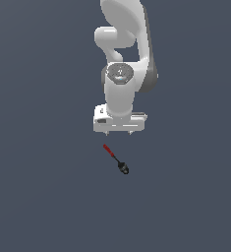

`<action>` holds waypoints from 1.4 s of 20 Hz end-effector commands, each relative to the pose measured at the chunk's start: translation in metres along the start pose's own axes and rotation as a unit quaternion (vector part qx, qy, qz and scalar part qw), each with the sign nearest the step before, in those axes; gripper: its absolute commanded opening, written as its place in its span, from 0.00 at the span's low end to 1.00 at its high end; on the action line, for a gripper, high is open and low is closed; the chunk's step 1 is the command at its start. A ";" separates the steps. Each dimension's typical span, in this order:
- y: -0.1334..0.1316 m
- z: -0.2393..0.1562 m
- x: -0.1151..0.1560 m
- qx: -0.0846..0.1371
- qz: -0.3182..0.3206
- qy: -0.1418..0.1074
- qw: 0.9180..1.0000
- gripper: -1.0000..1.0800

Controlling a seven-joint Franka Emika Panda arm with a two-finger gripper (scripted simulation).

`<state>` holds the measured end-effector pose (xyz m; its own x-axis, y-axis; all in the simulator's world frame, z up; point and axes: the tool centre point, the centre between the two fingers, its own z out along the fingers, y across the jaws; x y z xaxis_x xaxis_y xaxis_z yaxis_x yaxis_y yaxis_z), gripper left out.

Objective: Pick up the object and move it to a goal position.

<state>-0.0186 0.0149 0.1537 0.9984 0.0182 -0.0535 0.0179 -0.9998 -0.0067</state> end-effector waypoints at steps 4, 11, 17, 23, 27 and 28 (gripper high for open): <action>-0.001 -0.001 0.000 0.001 -0.003 0.000 1.000 0.96; -0.011 -0.005 0.002 0.011 -0.016 0.000 1.000 0.96; -0.011 -0.004 0.002 0.010 -0.019 0.001 1.000 0.96; -0.008 0.002 0.007 0.008 -0.044 0.003 0.999 0.96; -0.005 0.010 0.013 0.005 -0.074 0.005 0.997 0.96; -0.004 0.012 0.014 0.005 -0.083 0.005 0.997 0.96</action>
<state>-0.0072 0.0209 0.1442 0.9865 0.1585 -0.0420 0.1575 -0.9872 -0.0250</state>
